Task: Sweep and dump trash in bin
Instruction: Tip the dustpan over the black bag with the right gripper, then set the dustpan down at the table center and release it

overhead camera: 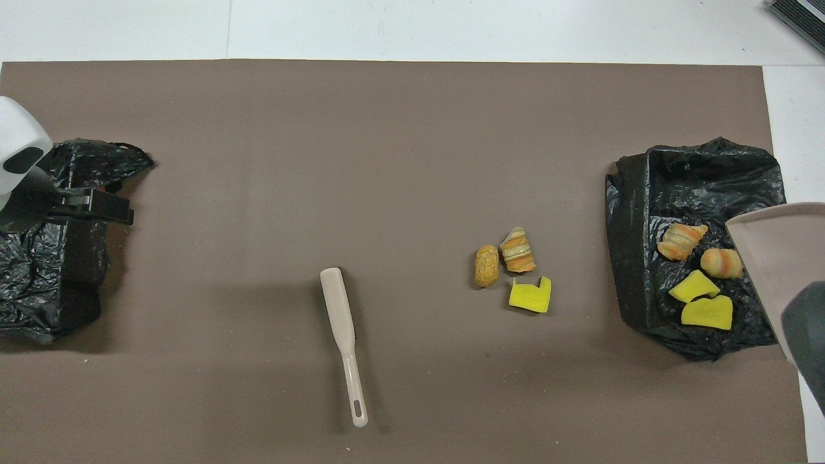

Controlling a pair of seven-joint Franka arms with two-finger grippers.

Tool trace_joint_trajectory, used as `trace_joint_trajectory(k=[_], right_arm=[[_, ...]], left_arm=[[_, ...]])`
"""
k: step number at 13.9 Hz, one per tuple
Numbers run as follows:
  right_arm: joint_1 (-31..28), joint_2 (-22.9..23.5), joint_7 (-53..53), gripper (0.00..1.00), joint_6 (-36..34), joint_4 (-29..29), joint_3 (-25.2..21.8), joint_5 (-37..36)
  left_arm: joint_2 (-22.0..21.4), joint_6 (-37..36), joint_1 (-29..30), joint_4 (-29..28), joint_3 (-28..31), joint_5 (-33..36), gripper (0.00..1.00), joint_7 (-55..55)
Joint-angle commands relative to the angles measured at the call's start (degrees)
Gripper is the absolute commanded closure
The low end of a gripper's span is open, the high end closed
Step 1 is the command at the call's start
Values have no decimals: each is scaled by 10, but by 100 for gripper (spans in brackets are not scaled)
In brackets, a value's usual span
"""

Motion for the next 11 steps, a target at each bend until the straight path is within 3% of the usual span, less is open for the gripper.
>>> trace_joint_trajectory(k=[1, 4, 7, 9, 11], right_arm=[[-5, -7, 51, 100, -28, -5, 9, 52], [-5, -11, 193, 100, -92, -3, 57, 178], [-5, -22, 400, 100, -99, -8, 103, 320], [-4, -20, 604, 100, -90, -6, 142, 438], [-4, 4, 812, 100, -71, 0, 226, 490]], left_arm=[[-1, -50, 5, 39, -3, 13, 0, 3], [-12, -55, 5, 32, -3, 17, 0, 5], [-12, -56, 5, 34, -3, 17, 0, 4], [-10, -52, 2, 35, -4, 17, 0, 3], [-10, -52, 1, 36, -4, 16, 0, 2]])
